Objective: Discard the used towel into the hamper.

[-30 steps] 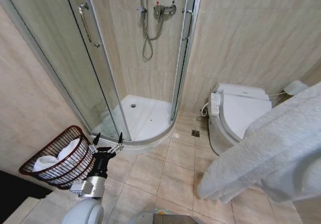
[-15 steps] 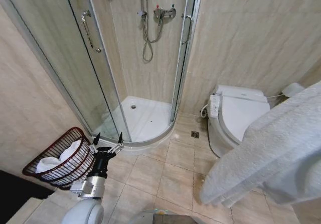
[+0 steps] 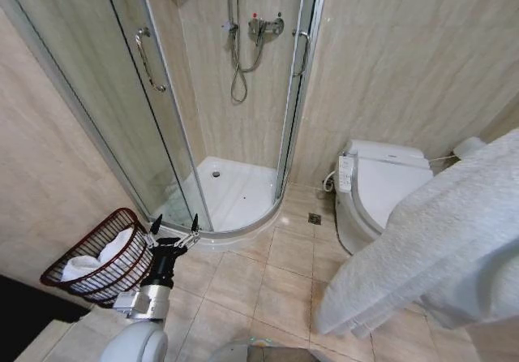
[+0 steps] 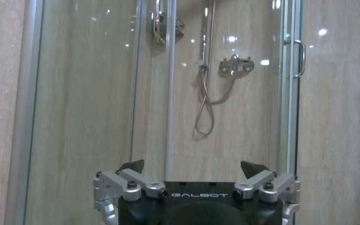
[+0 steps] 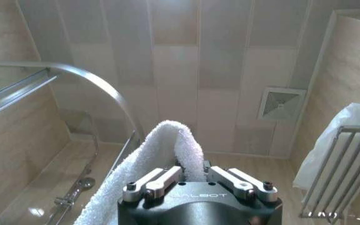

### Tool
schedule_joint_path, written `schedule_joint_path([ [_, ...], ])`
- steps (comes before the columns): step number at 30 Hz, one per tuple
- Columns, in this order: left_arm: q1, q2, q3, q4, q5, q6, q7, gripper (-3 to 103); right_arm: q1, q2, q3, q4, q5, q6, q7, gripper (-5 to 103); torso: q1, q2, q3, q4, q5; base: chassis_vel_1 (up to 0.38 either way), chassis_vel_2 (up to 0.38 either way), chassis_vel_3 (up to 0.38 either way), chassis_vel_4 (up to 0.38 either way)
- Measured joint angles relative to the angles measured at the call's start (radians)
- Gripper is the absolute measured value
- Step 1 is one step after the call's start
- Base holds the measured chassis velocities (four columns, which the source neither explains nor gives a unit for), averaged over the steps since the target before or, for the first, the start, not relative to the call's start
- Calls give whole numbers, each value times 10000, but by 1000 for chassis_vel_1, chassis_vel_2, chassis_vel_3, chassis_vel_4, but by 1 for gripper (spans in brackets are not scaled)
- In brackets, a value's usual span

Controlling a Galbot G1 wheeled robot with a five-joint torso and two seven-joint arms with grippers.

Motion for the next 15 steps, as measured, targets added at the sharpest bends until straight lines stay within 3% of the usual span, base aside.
schedule_joint_path([
  [15, 0, 0, 0, 0, 0, 0, 0, 100, 6, 242, -289, 0, -261, 203, -139, 5, 286, 692, 407, 0, 1, 0, 0, 0, 0],
])
